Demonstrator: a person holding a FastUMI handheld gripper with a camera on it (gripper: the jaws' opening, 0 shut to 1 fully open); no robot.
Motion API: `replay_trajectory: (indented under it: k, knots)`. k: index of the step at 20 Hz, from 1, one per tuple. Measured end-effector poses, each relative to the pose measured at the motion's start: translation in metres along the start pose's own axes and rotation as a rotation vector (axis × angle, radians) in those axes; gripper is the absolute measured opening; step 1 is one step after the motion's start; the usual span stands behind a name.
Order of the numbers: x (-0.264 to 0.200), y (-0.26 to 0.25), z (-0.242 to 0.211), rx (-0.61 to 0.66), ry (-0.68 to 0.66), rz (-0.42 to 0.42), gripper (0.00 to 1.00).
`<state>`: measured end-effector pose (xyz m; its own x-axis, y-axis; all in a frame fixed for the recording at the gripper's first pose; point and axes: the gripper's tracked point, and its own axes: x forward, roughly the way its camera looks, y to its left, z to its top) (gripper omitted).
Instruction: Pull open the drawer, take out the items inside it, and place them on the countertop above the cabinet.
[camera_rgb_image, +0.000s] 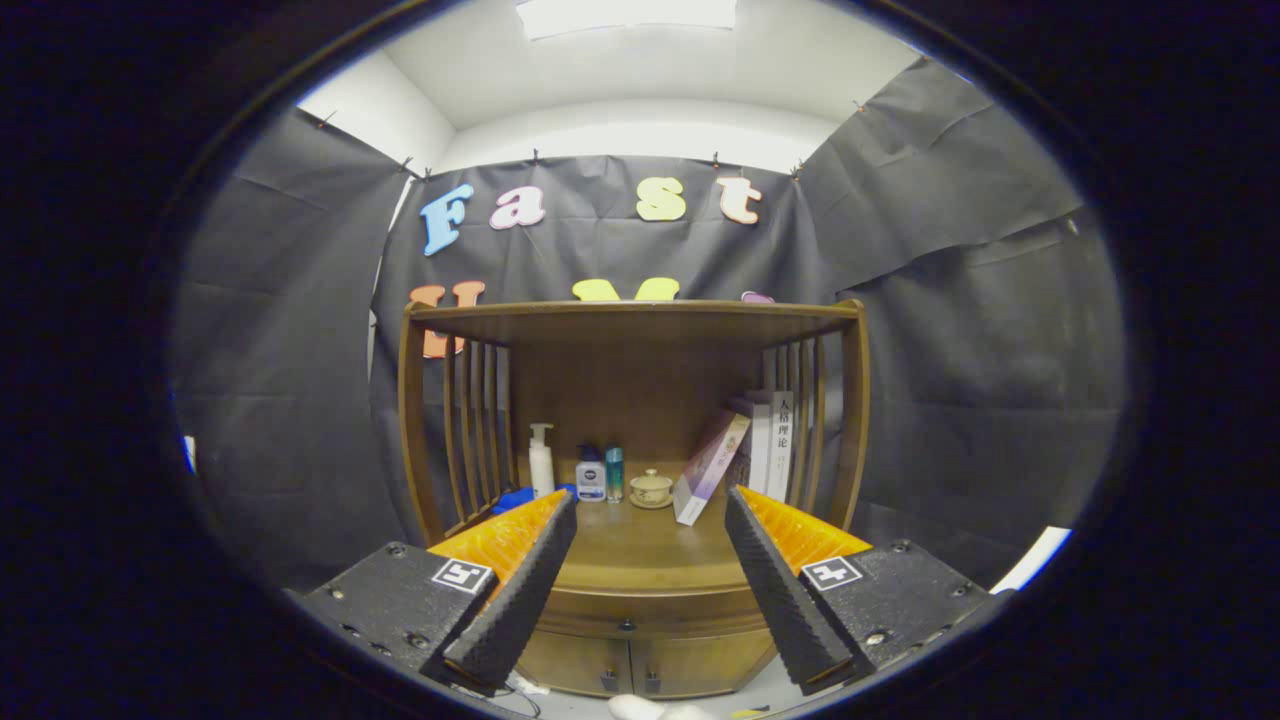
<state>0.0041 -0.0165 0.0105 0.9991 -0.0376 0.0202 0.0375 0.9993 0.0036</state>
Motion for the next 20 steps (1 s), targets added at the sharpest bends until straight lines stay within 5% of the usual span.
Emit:
replay_trajectory:
  k: [11, 20]
  knots:
    - [0.031, 0.002, -0.038, 0.019, -0.014, 0.002, 0.98]
    - [0.094, 0.005, -0.164, 0.027, 0.091, 0.01, 0.97]
